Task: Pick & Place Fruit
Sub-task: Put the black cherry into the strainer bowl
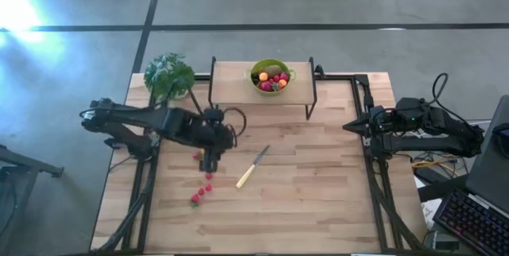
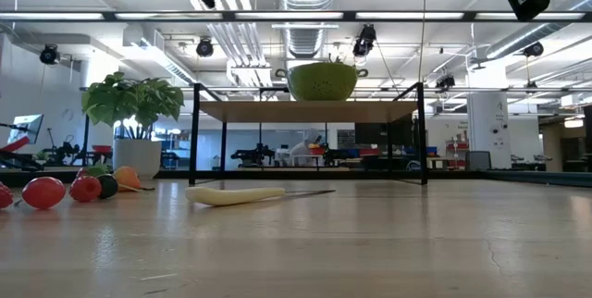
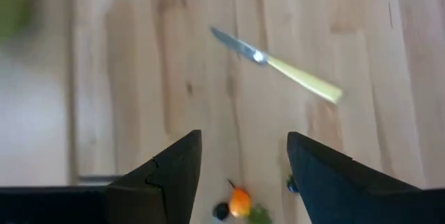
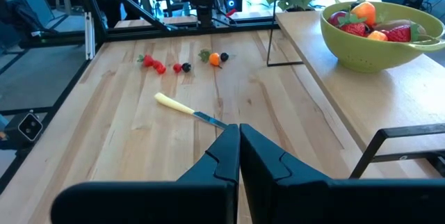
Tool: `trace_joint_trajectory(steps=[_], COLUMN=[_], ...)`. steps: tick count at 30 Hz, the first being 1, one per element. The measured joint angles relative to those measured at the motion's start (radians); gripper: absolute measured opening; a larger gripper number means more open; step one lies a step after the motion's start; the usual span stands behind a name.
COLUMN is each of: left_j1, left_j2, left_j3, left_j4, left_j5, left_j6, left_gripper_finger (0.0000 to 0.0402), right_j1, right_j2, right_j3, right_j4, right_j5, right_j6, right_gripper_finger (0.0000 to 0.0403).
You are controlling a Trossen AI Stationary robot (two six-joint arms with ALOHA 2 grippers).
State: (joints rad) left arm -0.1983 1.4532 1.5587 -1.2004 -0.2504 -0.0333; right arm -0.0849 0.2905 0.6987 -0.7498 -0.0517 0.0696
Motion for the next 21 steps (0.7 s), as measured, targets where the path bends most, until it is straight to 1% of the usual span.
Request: trace_joint_trajectory(steps=[3, 5, 10, 12, 15, 17, 21], left_j1=[-0.036, -0.049, -0.051, -0.052, -0.051, -0.049, -0.043], left_j2=[0.001, 0.001, 0.001, 0.001, 0.001, 0.002, 0.002], left_j3=[-0.045, -0.078, -0.184, -0.24, -0.329, -0.386, -0.483], left_j4=[-0.015, -0.018, -0.005, 0.011, 0.047, 0.076, 0.192], left_j5=[0.004, 0.007, 0.003, 0.003, 0.01, 0.033, 0.079], left_j6=[-0.041, -0.096, -0.365, -0.437, -0.488, -0.512, -0.572], left_gripper_finger=[0.0217, 0.0216, 0.0215, 0.0215, 0.0215, 0.0215, 0.0215], right_j1=[0.0, 0.0, 0.0, 0.0, 0.0, 0.0, 0.0], right_j2=[0.0, 0.0, 0.0, 0.0, 0.0, 0.0, 0.0], right_j3=[0.0, 0.0, 0.0, 0.0, 0.0, 0.0, 0.0], right_j4=[0.0, 0.0, 0.0, 0.0, 0.0, 0.0, 0.0], right_j5=[0.0, 0.0, 0.0, 0.0, 0.0, 0.0, 0.0], right_j6=[0.0, 0.0, 0.0, 0.0, 0.0, 0.0, 0.0], right_gripper_finger=[0.0008, 0.0008, 0.0008, 0.0008, 0.0008, 0.0008, 0.0008])
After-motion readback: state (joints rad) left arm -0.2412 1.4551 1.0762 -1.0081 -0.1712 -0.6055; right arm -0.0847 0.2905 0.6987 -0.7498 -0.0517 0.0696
